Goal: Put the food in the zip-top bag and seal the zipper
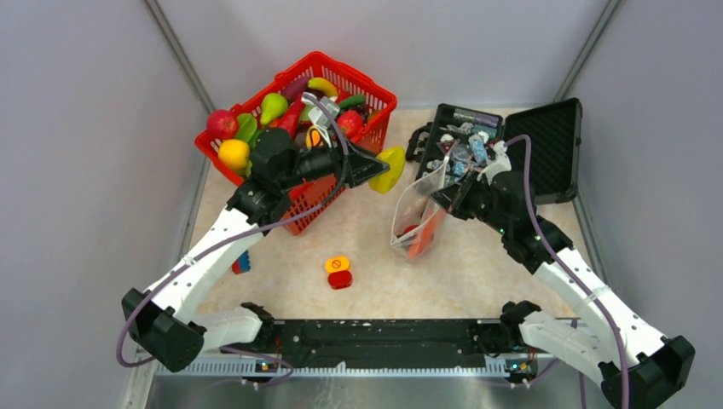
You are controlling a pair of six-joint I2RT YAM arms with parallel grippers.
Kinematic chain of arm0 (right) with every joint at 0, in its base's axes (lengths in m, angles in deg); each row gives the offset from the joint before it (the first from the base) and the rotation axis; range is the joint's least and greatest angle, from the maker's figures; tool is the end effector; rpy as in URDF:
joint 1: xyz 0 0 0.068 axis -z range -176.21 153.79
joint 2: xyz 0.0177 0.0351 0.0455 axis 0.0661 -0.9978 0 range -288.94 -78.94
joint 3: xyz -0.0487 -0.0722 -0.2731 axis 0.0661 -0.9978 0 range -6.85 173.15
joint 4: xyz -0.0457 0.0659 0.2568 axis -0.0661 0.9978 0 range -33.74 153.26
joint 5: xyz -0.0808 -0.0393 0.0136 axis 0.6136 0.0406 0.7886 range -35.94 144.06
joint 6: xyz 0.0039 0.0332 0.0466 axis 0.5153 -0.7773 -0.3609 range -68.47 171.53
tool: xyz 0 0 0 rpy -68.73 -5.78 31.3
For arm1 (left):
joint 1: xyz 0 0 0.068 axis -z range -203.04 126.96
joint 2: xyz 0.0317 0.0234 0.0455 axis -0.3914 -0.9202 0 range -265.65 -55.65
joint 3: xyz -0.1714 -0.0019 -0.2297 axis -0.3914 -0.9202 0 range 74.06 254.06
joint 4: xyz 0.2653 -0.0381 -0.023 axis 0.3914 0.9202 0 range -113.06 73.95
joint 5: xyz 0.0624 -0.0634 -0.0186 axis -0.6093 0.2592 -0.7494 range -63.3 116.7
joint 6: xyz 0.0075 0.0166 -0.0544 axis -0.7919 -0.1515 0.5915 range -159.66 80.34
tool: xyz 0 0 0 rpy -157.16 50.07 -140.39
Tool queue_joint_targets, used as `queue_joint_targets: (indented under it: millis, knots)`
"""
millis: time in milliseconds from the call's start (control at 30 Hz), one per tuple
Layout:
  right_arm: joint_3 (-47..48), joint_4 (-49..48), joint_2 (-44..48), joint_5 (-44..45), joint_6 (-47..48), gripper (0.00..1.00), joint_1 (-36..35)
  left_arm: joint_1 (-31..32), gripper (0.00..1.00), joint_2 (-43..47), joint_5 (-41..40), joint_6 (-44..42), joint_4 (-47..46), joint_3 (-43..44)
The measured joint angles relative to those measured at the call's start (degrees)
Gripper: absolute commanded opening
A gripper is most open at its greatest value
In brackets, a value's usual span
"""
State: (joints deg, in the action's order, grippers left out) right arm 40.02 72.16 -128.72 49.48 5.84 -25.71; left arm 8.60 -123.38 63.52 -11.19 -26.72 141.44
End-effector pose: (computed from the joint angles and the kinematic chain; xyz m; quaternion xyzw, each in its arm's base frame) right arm 0.1764 0.1034 0.3361 0.0914 0.8077 0.3806 0.4410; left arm 0.2207 -0.1647 0.4356 0.2476 0.6446 -0.5332 0.4887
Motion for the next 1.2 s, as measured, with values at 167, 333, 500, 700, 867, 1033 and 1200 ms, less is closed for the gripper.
queue_joint_targets:
  millis: [167, 333, 500, 700, 867, 1033, 1200]
  knots:
    - [-0.07, 0.0, 0.0, 0.0, 0.0, 0.0, 0.0, 1.81, 0.09, -1.05, 0.24, 0.15, -0.98, 0.02]
    - [-0.09, -0.02, 0.02, -0.02, -0.07, 0.0, 0.0, 3.34, 0.09, -2.34, 0.28, 0.13, -1.99, 0.02]
    - [-0.5, -0.09, 0.24, 0.0, -0.59, 0.0, 0.0, 4.17, 0.09, -4.22, 0.44, 0.11, -1.95, 0.52]
    - [-0.48, -0.44, -0.48, -0.68, -0.61, 0.0, 0.0, 5.11, 0.1, -4.79, 0.44, 0.09, -1.97, 1.07]
    - [-0.5, -0.48, -0.63, -1.11, -0.72, 0.0, 0.0, 5.62, 0.1, -5.01, 0.87, -0.07, -2.23, 1.14]
    - [-0.5, -0.42, -0.48, -1.07, -0.94, 0.0, 0.0, 6.45, 0.11, -7.21, 2.29, -0.28, -2.84, 2.47]
    - [-0.48, -0.42, -0.48, -1.07, -0.98, 0.0, 0.0, 8.85, 0.11, -9.9, 1.84, -3.43, -0.57, 3.78]
